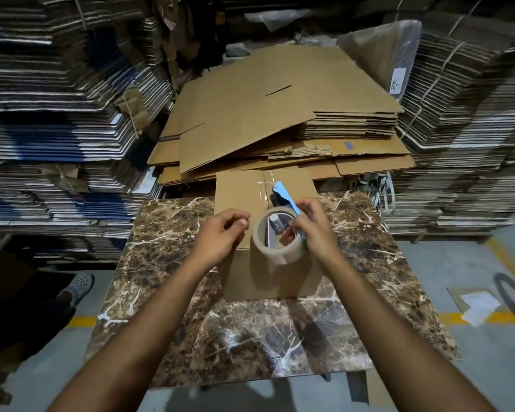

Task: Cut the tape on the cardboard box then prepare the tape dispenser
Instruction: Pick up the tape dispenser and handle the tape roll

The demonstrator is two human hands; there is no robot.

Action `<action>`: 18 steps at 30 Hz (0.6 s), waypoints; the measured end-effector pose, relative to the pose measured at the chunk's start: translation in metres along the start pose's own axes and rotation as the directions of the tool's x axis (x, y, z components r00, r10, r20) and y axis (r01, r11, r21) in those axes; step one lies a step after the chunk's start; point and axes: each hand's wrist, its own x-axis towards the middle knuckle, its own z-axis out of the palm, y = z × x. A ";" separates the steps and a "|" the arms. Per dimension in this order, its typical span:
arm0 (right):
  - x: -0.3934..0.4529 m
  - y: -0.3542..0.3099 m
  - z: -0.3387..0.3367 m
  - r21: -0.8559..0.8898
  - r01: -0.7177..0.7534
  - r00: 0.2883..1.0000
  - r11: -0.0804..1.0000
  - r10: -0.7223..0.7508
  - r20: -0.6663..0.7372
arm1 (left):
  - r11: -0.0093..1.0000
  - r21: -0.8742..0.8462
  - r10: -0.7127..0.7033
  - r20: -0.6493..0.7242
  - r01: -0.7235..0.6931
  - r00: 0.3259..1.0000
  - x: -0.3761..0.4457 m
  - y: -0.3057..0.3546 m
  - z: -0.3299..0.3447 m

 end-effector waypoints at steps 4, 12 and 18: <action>0.030 -0.018 -0.002 -0.056 -0.106 0.984 0.993 0.113 0.134 | 1.000 -0.009 -0.007 -0.043 0.007 0.999 0.005 -0.008 -0.001; 0.060 -0.042 -0.027 -0.624 0.110 0.936 0.774 0.130 0.327 | 0.982 0.163 0.108 -0.100 -0.090 0.989 -0.001 -0.018 0.004; 0.072 -0.062 -0.013 -0.861 0.327 0.911 0.391 0.114 0.397 | 0.989 0.126 0.092 -0.089 -0.081 0.992 0.000 -0.018 0.002</action>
